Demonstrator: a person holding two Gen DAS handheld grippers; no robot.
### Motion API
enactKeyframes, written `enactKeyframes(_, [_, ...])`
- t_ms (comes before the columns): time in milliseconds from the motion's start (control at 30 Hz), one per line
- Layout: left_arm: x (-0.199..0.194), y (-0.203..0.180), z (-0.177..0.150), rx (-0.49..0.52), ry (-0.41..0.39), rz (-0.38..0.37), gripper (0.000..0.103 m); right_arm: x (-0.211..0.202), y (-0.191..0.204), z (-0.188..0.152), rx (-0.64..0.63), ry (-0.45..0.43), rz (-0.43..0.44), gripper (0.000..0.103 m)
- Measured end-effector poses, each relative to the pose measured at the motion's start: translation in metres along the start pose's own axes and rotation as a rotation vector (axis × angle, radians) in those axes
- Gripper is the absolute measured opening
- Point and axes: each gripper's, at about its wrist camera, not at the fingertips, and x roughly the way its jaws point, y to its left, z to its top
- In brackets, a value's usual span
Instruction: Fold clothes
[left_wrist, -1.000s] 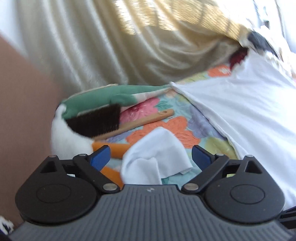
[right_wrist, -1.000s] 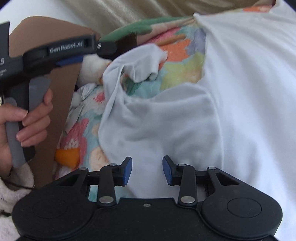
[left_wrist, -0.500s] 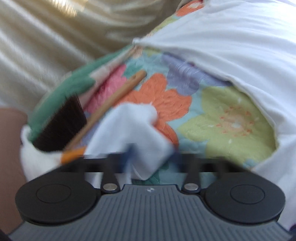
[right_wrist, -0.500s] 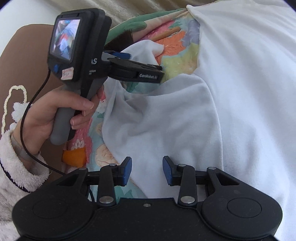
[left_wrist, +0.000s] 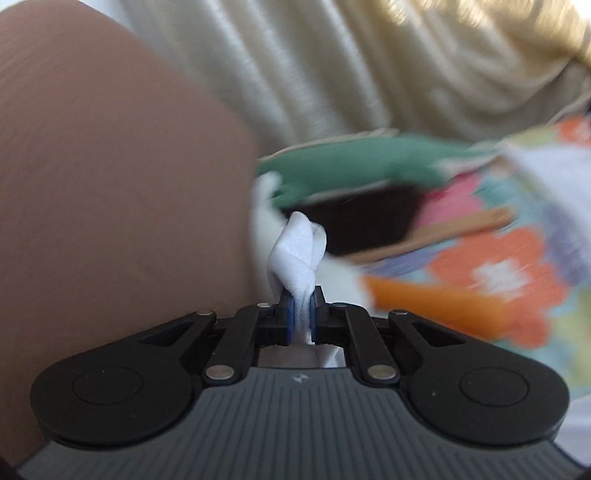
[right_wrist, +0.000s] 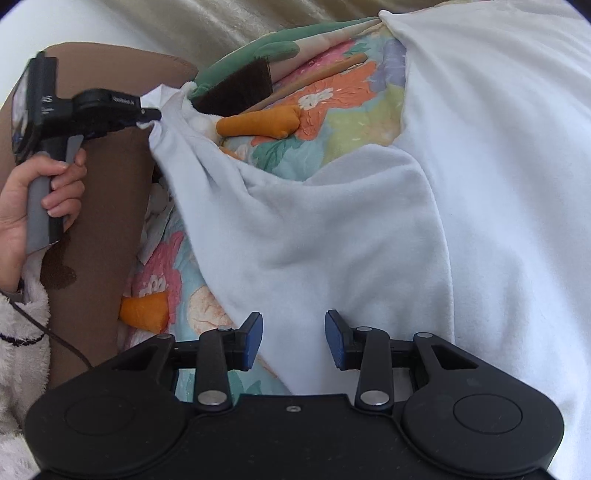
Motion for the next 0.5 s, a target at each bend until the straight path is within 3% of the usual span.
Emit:
enactKeyframes(200, [0.022,-0.032,-0.012,0.164,0.05,0.112,0.013,-0.002,0.01,-0.005,-0.055,0.026,-0.021,0.043])
enactKeyframes(267, [0.023,-0.04,-0.015,0.231,0.086,0.135,0.022,-0.005,0.011,-0.005,-0.06,0.034,-0.021,0.043])
enactKeyframes(333, [0.022,-0.046,-0.016,0.271,0.123,0.131,0.033,-0.004,0.011,-0.006,-0.068,0.042,-0.02,0.045])
enactKeyframes(400, [0.011,-0.045,-0.016,0.263,0.138,0.115,0.034,0.002,0.012,-0.007,-0.071,0.047,-0.017,0.048])
enactKeyframes(500, [-0.013,-0.038,-0.01,0.21,0.132,0.031,0.054,0.008,0.02,-0.006,-0.126,0.071,-0.028,0.048])
